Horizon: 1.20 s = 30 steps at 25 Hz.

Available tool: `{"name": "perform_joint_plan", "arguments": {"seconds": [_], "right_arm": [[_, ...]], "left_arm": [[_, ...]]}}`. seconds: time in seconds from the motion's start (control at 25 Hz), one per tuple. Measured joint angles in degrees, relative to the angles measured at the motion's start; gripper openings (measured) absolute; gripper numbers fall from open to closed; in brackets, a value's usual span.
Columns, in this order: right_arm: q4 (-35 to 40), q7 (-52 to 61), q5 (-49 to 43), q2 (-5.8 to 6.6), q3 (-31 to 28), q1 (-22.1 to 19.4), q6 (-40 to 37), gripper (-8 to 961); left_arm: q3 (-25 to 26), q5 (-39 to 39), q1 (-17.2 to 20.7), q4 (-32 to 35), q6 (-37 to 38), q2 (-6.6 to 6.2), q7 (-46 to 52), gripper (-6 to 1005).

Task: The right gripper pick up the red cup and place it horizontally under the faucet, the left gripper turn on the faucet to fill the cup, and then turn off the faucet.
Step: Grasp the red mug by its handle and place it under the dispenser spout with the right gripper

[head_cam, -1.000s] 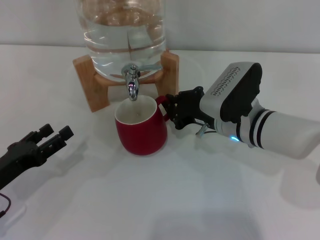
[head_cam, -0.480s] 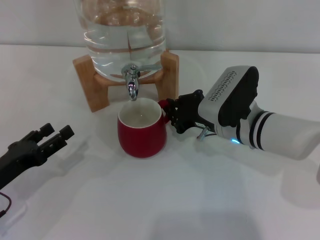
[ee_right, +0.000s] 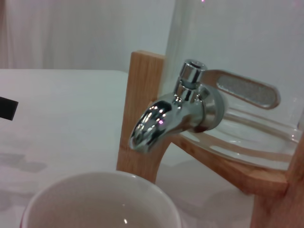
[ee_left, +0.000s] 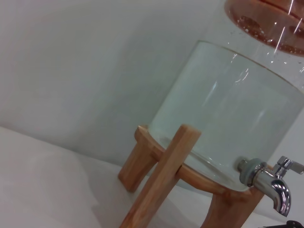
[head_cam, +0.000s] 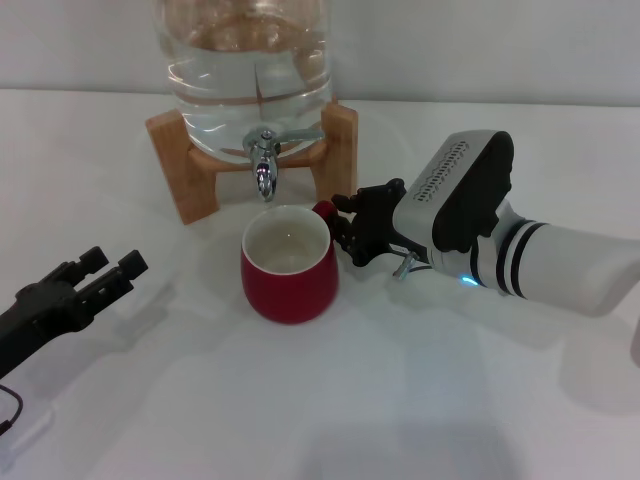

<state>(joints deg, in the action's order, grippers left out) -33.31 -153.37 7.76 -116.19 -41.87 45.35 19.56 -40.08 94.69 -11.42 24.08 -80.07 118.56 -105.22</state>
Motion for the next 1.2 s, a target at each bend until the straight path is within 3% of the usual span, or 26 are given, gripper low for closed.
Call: {"name": "perform_joint_plan", "arguments": {"seconds": [0.12,1.2], "right_arm": [[0.0,0.0,0.0,0.0,-0.3,0.0,-0.1,187],[-0.6,0.0,3.1,0.0,-0.5,0.3,-1.3,189]], "left_arm": [[0.0,0.0,0.0,0.0,0.1,0.0,0.0,836],[0.0,0.1,0.0,0.1,0.3,0.0,0.0,835]]}}
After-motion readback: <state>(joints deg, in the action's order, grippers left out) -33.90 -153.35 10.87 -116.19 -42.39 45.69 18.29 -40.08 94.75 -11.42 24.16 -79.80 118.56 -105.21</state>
